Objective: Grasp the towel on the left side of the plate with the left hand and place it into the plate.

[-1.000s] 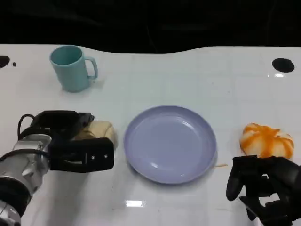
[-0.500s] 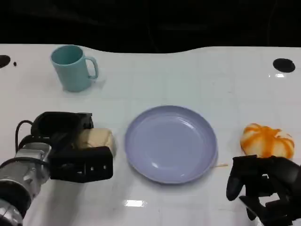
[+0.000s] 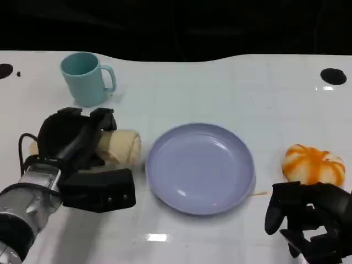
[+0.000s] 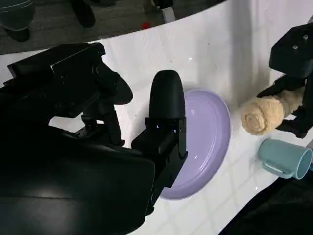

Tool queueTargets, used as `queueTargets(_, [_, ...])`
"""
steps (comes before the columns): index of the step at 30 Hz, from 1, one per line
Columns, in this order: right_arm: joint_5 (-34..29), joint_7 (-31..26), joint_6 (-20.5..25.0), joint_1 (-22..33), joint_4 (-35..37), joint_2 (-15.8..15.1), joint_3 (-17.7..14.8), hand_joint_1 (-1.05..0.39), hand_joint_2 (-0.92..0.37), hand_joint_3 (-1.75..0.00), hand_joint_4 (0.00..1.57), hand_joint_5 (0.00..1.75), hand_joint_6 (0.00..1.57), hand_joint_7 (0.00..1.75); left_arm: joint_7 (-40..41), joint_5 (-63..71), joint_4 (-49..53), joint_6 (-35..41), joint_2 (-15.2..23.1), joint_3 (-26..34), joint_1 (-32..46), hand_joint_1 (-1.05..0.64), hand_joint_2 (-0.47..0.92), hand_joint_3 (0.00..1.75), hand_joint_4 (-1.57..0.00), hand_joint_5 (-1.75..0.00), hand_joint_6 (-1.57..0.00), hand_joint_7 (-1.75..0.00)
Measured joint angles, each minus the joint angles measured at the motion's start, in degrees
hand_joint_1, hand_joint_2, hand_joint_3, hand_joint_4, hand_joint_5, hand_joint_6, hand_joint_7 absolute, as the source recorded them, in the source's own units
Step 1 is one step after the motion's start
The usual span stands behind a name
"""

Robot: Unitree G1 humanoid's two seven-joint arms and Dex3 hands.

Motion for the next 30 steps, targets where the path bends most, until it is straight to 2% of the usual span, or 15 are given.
queueTargets(2, [0.00,0.00,0.00,0.00,0.02,0.00,0.00,0.11,-0.65,-0.99,0.67,1.70,0.65,1.44,0.45,0.11,-1.99,0.20,0.00,0.22,0.19,-0.22,0.85,0.34,-0.82,-1.75,-0.63,-1.72])
queueTargets(5, [0.00,0.00,0.00,0.00,0.04,0.00,0.00,0.11,-0.65,-1.00,0.67,1.70,0.65,1.44,0.60,0.22,-5.59,0.63,-0.04,0.32,0.41,-0.22,0.83,0.38,-0.82,-1.75,-0.63,-1.74])
queueTargets(6, [0.00,0.00,0.00,0.00,0.05,0.00,0.00,0.11,-0.65,-1.00,0.67,1.70,0.65,1.44,0.61,0.24,-6.41,0.64,-0.09,0.33,0.43,-0.24,0.78,0.46,-0.83,-1.75,-0.65,-1.67])
queueTargets(7, [-0.01,0.00,0.00,0.00,0.05,0.00,0.00,0.10,-0.65,-0.99,0.67,1.70,0.65,1.44,0.59,0.24,-7.48,0.76,-0.15,0.36,0.64,-0.24,0.65,0.69,-0.84,-1.75,-0.65,-1.69])
queueTargets(8, [-0.04,0.00,0.00,0.02,0.08,0.00,0.00,0.10,-0.65,-0.99,0.67,1.70,0.65,1.44,0.59,0.24,-8.80,0.65,-0.39,0.35,0.91,-0.25,0.59,0.79,-0.84,-1.75,-0.65,-1.70])
queueTargets(9, [-0.05,0.00,0.00,0.01,0.09,0.00,0.00,0.10,-0.65,-0.99,0.67,1.70,0.65,1.44,0.59,0.26,-10.12,0.33,-0.79,0.29,1.09,-0.26,0.56,0.86,-0.85,-1.75,-0.70,-1.57])
queueTargets(10, [-0.05,-0.01,0.00,0.01,0.09,0.00,0.00,0.10,-0.65,-0.99,0.67,1.70,0.65,1.44,0.57,0.26,-11.62,-0.06,-1.23,0.23,1.28,-0.26,0.53,0.92,-0.85,-1.75,-0.73,-1.51])
queueTargets(12, [-0.03,-0.01,-0.01,0.00,0.09,0.01,0.00,0.10,-0.65,-0.99,0.67,1.69,0.65,1.44,-0.11,0.25,-14.52,-0.34,-2.37,0.13,1.35,-0.25,0.46,1.02,-0.84,-1.75,-0.67,-1.67])
queueTargets(14, [-0.03,-0.01,-0.01,0.01,0.09,0.02,0.00,0.10,-0.65,-1.00,0.67,1.69,0.65,1.44,-1.59,0.16,-16.61,-0.59,-3.55,0.04,1.35,-0.25,0.45,1.06,-0.84,-1.75,-0.65,-1.73])
queueTargets(19, [-0.11,-0.02,-0.01,0.02,0.06,0.01,0.01,0.10,-0.65,-1.00,0.67,1.68,0.65,1.43,-6.27,0.08,-20.05,-0.23,-6.21,-0.35,1.51,-0.23,0.42,1.09,-0.85,-1.75,-0.67,-1.75])
queueTargets(24, [-0.11,-0.05,-0.01,0.02,0.05,0.01,0.01,0.11,-0.65,-0.99,0.67,1.69,0.65,1.43,-11.93,-0.73,-21.34,0.51,-8.27,-0.50,1.76,-0.22,0.42,1.04,-0.85,-1.75,-0.67,-1.75])
queueTargets(27, [-0.08,-0.05,0.00,0.00,0.04,0.01,0.03,0.11,-0.65,-1.00,0.67,1.69,0.65,1.44,-13.85,-0.91,-21.64,0.63,-9.63,-0.74,2.01,-0.22,0.50,0.92,-0.82,-1.75,-0.67,-1.65])
queueTargets(28, [-0.08,-0.05,-0.01,0.00,0.03,0.01,0.03,0.11,-0.65,-1.00,0.67,1.69,0.65,1.44,-14.36,-0.91,-21.66,0.76,-9.91,-0.85,2.02,-0.23,0.52,0.88,-0.80,-1.68,-0.68,-1.55])
queueTargets(29, [-0.08,-0.05,0.00,0.00,0.02,0.01,0.03,0.10,-0.65,-1.00,0.67,1.69,0.65,1.44,-14.86,-0.91,-21.67,1.00,-10.20,-0.92,2.05,-0.24,0.60,0.74,-0.79,-1.52,-0.76,-1.23])
queueTargets(30, [-0.08,-0.05,0.00,0.00,0.02,0.01,0.03,0.10,-0.65,-1.00,0.67,1.69,0.65,1.44,-15.55,-0.94,-21.71,1.26,-10.47,-0.96,2.14,-0.24,0.66,0.63,-0.79,-1.43,-0.84,-1.01])
